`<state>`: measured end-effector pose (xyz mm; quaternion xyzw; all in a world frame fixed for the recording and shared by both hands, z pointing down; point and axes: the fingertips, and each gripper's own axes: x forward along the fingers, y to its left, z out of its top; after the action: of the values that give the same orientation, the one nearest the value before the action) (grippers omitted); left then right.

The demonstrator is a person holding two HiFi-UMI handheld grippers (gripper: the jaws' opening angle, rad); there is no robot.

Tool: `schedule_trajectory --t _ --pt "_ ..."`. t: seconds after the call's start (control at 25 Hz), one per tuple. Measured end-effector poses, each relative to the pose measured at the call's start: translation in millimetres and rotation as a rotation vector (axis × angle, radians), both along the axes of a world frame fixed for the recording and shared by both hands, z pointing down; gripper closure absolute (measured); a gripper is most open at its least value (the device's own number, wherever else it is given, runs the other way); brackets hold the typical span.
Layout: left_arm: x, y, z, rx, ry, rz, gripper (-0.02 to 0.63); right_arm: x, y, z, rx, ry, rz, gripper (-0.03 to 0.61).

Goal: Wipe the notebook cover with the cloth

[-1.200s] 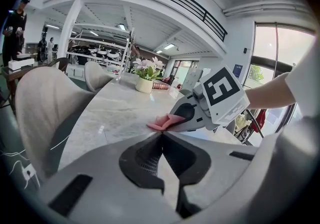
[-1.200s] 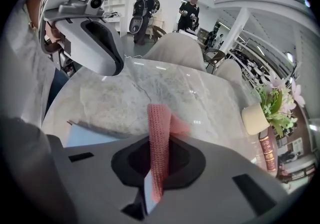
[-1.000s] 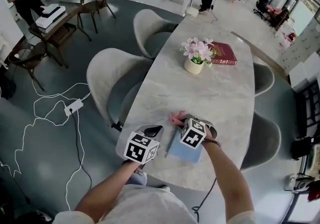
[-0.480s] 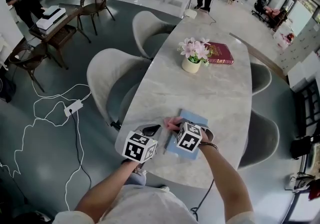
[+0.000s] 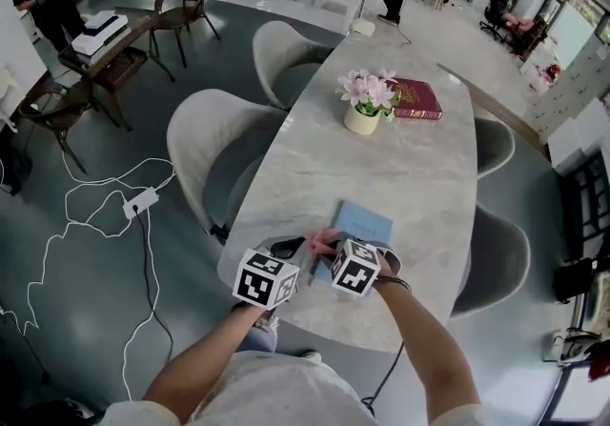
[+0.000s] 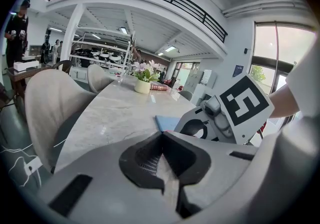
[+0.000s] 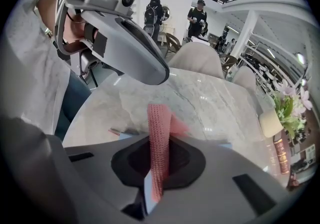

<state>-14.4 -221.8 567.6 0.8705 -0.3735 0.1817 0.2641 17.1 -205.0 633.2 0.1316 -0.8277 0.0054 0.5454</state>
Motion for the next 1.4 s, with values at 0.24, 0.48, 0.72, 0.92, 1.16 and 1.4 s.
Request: schedule_trajectory --t 0.24,0.48,0.72,0.92,1.16,1.4 --pt "1.6 12.5 -3.1 -0.001 -0.001 -0.012 0.606 -4.4 21.7 -1.3 -0.009 -0.01 -0.025 0.563" --pt "3.2 22.7 -5.9 0.007 0.001 -0.025 0.606 -9.6 41.7 -1.7 -0.018 -0.028 -0.048 0.563" --pt "3.9 35.1 -6.1 0.007 -0.001 -0.039 0.606 -13.0 62.6 -2.7 -0.029 -0.05 -0.058 0.563" --pt "6.2 42.3 -6.4 0.008 -0.006 -0.04 0.606 -14.5 73.7 -2.9 -0.042 -0.084 -0.038 0.563" --pt "8.4 45.8 -9.1 0.018 -0.01 -0.04 0.606 -13.8 73.2 -10.7 -0.034 -0.154 0.044 0.563" --pt "11.5 43.8 -24.6 0.046 0.01 -0.051 0.606 9.8 57.3 -39.0 0.013 -0.299 0.257 0.563"
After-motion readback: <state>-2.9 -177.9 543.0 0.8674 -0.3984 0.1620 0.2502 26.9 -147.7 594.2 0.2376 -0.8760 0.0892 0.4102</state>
